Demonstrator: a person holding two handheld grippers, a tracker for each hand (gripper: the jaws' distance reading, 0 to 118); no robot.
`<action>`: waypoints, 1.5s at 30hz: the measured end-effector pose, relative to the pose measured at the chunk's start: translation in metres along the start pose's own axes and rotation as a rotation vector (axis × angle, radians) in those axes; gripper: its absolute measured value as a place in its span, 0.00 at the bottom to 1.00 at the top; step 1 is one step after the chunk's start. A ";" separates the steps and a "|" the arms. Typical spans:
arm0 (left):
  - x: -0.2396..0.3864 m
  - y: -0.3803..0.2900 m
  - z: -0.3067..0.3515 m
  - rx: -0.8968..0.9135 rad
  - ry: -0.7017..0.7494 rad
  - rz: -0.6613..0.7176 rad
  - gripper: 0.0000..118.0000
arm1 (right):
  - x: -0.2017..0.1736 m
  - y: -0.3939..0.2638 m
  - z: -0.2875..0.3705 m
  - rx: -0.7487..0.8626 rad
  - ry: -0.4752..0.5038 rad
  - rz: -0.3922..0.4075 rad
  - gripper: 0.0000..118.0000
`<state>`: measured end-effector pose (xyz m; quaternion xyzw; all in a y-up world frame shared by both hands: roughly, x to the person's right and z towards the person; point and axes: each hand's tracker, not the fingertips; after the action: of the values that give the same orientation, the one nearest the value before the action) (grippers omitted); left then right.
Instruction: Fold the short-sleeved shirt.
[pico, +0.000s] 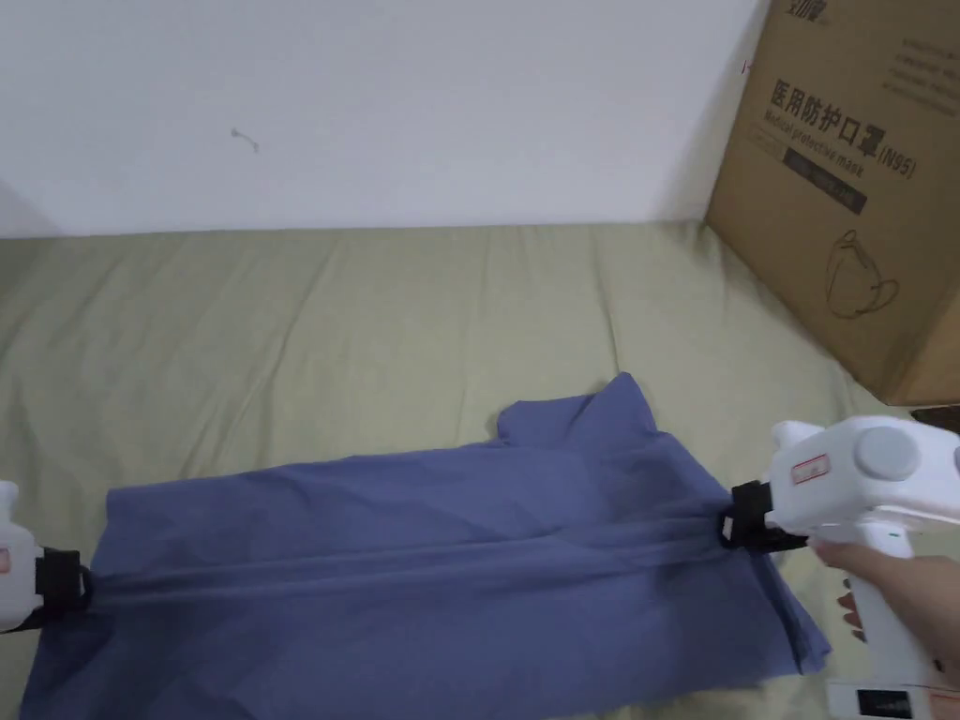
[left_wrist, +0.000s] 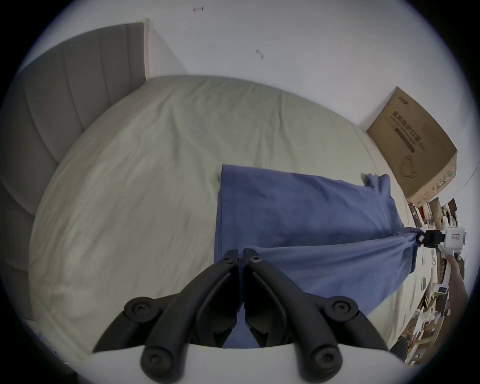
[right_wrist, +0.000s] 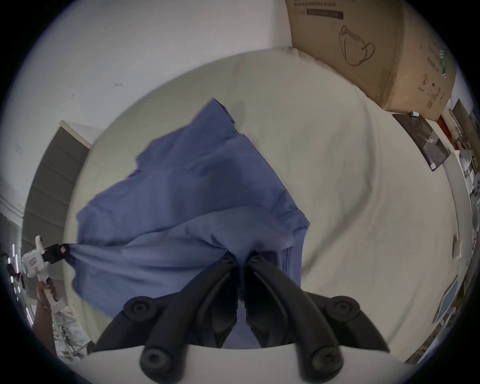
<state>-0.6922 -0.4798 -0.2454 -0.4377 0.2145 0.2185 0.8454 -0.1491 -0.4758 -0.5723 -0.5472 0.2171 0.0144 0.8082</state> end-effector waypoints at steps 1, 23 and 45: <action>-0.001 -0.002 -0.008 -0.007 0.006 -0.006 0.03 | 0.002 -0.002 -0.012 0.001 -0.016 -0.007 0.03; 0.074 -0.135 0.213 0.797 -0.060 -0.154 0.53 | -0.077 -0.192 0.184 0.901 0.214 0.192 0.42; 0.003 -0.051 0.130 -0.070 -0.087 0.133 0.69 | -0.121 -0.209 0.213 1.040 0.118 0.149 0.00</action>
<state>-0.6387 -0.3971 -0.1459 -0.4420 0.1983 0.3002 0.8217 -0.1326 -0.3443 -0.2791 -0.0569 0.2788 -0.0686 0.9562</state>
